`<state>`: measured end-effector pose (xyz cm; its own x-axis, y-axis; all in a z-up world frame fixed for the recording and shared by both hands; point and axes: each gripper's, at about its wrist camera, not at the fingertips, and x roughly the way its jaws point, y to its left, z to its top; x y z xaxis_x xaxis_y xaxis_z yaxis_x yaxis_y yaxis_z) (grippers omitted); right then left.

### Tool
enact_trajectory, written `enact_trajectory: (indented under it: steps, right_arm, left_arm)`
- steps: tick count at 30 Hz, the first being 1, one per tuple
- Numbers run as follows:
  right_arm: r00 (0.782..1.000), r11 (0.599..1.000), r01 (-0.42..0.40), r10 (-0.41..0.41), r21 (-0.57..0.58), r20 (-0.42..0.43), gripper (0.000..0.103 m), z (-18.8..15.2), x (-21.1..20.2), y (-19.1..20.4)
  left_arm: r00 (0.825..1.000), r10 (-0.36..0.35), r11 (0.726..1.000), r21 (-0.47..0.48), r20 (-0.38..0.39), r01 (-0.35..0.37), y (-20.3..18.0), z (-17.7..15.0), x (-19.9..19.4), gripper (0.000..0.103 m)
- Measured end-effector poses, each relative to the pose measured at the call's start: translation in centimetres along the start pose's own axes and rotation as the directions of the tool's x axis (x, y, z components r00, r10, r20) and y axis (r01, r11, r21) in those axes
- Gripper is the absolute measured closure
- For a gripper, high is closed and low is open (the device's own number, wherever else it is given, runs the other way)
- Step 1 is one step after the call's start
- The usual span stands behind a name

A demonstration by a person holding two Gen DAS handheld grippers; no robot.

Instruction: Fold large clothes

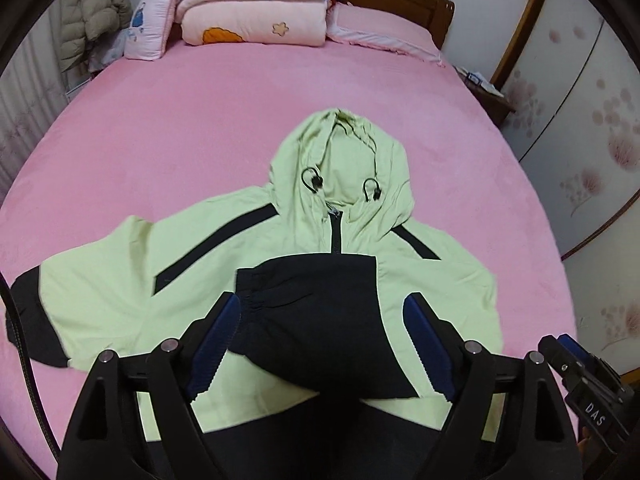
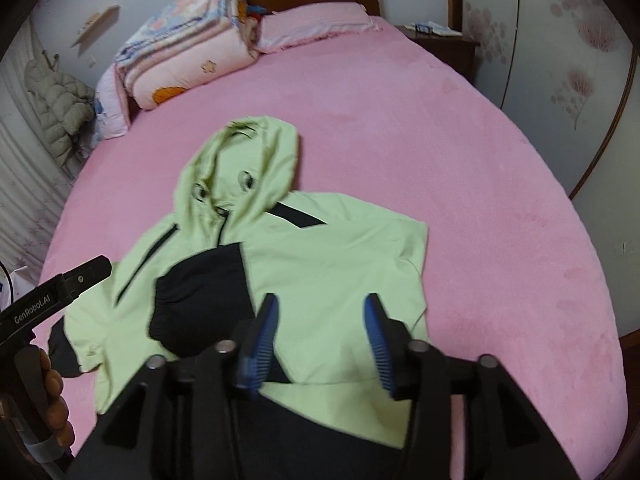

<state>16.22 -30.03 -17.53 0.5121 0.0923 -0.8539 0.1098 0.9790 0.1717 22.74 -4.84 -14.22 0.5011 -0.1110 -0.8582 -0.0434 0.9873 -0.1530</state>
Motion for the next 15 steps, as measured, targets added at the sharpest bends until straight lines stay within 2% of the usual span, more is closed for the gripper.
enact_trajectory:
  steps: [4,9,15]
  right_arm:
    - [0.999,0.999,-0.029,0.031,-0.044,0.033,0.050,-0.2,-3.3,3.0]
    - [0.998,0.986,-0.004,0.015,-0.167,0.067,0.050,-1.3,-6.2,8.3]
    - [0.991,0.979,-0.125,0.130,-0.159,0.022,0.050,-2.4,-7.7,14.1]
  left_arm:
    - [1.000,0.003,1.000,-0.014,0.008,-0.002,1.7,-0.4,-3.4,0.020]
    - [1.000,-0.008,0.998,-0.066,0.015,0.009,5.6,-1.2,-7.2,0.020]
    - [1.000,0.014,0.994,-0.112,0.024,-0.011,11.7,-2.4,-10.6,0.020]
